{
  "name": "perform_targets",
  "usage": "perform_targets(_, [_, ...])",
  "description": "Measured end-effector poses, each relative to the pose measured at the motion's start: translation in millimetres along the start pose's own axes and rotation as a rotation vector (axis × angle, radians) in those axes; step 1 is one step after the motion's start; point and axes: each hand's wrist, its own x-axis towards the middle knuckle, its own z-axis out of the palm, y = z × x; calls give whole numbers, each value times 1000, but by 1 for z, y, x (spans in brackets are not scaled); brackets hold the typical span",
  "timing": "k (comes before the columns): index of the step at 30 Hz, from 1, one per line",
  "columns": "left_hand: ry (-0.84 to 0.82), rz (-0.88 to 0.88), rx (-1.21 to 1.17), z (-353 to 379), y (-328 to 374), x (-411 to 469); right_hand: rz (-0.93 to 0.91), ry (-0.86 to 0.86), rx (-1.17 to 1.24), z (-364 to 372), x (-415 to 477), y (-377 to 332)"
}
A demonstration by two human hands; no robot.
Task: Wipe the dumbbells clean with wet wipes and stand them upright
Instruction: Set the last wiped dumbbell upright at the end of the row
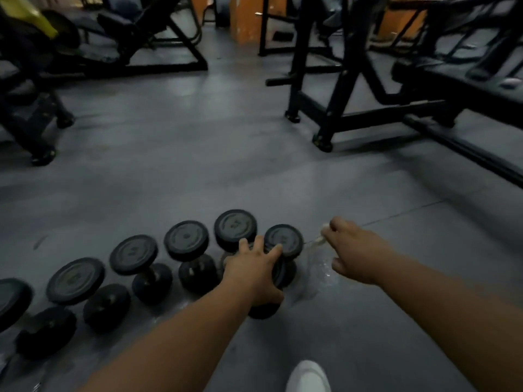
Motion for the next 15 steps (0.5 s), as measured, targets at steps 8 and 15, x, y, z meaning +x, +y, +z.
perform_targets(8, [11,173,58,-15,114,92,273,112,248,79,-28,72])
perform_targets(15, [-29,221,109,5,153,165,454,135,334,140,-12,117])
